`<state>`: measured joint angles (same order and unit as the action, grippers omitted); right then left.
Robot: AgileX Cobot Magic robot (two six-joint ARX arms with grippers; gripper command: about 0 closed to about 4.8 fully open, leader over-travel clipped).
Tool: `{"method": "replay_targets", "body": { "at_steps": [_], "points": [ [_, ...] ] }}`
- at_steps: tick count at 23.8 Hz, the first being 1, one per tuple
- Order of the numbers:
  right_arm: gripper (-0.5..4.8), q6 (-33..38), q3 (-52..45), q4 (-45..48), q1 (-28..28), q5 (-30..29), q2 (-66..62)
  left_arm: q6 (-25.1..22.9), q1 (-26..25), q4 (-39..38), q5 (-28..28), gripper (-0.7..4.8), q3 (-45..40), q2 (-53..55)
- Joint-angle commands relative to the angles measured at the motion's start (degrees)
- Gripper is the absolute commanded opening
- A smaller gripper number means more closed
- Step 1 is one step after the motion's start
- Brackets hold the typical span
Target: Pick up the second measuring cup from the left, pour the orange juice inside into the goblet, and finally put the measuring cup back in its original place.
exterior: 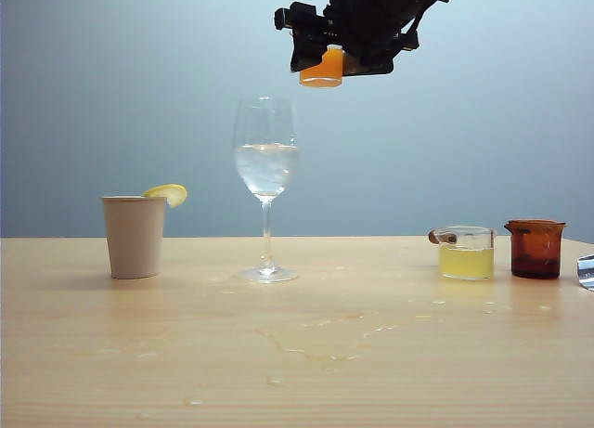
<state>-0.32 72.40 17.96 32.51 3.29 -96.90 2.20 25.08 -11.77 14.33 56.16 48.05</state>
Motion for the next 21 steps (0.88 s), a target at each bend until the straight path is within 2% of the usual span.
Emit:
{"method": "replay_targets", "body": {
  "at_steps": [1, 11, 21],
  "points": [
    [2.78, -0.2, 0.5, 1.2, 0.5, 0.1, 0.6, -0.2, 0.0, 0.6, 0.1, -0.06, 0.2, -0.1],
    [2.78, -1.7, 1.0, 1.1, 1.3, 1.1, 0.7, -0.2, 0.0, 0.6, 0.1, -0.06, 0.2, -0.1],
    [2.78, -4.7, 3.6, -2.9, 2.1, 2.8, 0.7, -0.2, 0.0, 0.6, 0.0, -0.06, 0.2, -0.1]
  ]
}}
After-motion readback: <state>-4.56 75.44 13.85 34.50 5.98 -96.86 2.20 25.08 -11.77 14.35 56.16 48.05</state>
